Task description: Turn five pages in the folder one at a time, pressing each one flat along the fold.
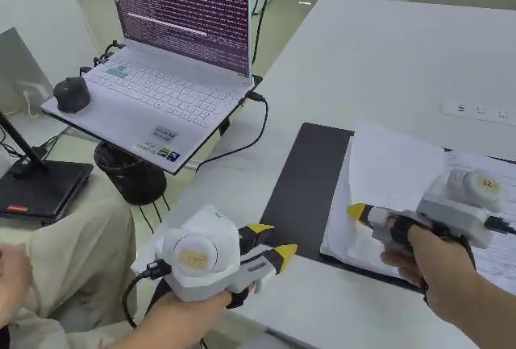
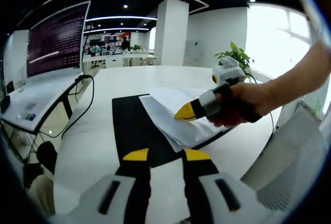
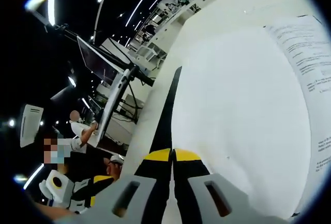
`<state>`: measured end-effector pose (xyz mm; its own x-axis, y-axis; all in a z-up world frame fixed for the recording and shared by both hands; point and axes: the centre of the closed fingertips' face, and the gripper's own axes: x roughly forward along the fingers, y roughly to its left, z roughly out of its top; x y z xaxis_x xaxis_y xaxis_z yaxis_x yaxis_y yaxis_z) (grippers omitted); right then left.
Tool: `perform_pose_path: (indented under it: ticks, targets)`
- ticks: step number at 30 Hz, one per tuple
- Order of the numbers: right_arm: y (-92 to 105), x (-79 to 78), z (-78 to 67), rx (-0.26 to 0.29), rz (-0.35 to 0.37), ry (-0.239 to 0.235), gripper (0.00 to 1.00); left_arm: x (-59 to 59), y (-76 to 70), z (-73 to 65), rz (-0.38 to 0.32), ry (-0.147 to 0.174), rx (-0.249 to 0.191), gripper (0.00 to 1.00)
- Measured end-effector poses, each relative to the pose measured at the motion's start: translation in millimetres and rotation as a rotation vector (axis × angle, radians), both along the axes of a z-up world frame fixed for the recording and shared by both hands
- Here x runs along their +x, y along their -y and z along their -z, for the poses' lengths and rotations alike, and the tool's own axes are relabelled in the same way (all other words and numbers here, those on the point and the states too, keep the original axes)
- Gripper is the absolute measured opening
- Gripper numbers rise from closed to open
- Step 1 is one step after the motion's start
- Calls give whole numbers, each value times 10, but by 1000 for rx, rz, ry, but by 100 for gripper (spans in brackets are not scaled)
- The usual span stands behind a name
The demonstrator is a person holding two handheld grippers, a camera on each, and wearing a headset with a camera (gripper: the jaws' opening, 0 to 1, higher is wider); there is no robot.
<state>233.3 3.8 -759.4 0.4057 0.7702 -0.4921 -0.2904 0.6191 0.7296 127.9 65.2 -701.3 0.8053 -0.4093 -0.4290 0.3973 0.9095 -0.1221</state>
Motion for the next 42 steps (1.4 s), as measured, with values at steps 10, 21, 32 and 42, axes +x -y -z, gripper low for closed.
perform_pose_path:
  ticks: [10,21,32,42]
  targets:
    - [-26,-22,192,-40,16,-18,0,-24,9,113,10,-24,4,22]
    - [-92,-228,-56,123,-63,-5,13,32,150,135,45,-32,19,22]
    - [844,10,-220,191,25,27,9,408,678,340,148,-32,33,21]
    - [1492,463,-136,160,122,37,7,756,940,641,168,-60,88,17]
